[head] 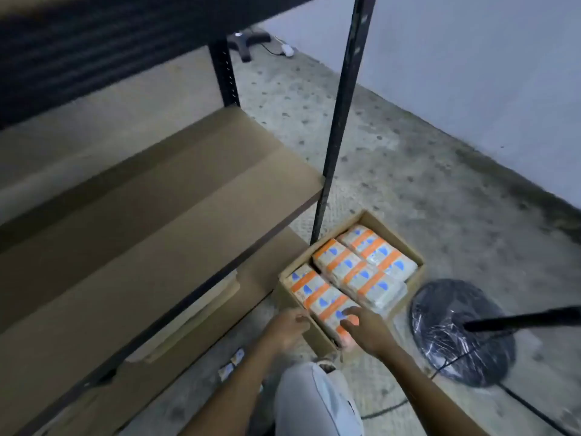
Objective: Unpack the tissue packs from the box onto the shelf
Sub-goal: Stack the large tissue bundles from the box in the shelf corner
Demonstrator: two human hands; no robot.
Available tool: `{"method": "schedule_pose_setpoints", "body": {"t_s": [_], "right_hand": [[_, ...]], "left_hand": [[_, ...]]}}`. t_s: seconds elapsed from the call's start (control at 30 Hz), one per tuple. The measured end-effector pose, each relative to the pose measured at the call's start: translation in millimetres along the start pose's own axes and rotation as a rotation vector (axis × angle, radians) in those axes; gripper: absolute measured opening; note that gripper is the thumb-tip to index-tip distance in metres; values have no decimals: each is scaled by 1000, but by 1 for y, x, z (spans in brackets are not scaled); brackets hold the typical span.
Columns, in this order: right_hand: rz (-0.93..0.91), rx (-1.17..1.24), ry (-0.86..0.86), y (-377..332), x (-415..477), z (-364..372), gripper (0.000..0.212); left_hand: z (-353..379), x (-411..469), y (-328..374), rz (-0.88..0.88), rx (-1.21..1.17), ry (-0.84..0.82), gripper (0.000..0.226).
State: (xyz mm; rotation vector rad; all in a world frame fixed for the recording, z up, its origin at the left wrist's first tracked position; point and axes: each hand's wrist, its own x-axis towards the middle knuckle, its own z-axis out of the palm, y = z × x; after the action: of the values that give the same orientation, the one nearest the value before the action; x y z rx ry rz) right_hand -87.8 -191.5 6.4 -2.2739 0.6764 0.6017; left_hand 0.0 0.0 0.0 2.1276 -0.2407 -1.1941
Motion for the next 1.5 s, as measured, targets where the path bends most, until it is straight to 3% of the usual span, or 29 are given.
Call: {"method": "schedule_pose_setpoints", "body": {"t_s": [0.17,0.3,0.33,0.53,0.7,0.97,1.13,1.37,1.5], "right_hand": [[-119,-104,120,30,46,49,40],[-156,-319,173,53,71,89,77],[-148,-371,196,58,77,96,78],[-237,-580,414,90,101,127,57],[-396,-605,543,109,112,128,50],[-538,-420,605,116,113,119,34],[-557,-347,585,113,108,105,34],[-554,-261,532,106,98,87,40],[-597,-237,587,104,85,76,35]], "left_hand": [[8,65,-9,143,205,54,30],[19,112,-27,301,367,68,35],[21,125,-33,327,414,69,38],[31,182,-69,471,685,62,50],[35,197,-81,559,753,121,55],[46,203,-87,581,661,192,70],[58,204,-90,766,585,224,59],[63,190,-85,844,347,318,41],[67,181,-74,910,309,371,36]]}}
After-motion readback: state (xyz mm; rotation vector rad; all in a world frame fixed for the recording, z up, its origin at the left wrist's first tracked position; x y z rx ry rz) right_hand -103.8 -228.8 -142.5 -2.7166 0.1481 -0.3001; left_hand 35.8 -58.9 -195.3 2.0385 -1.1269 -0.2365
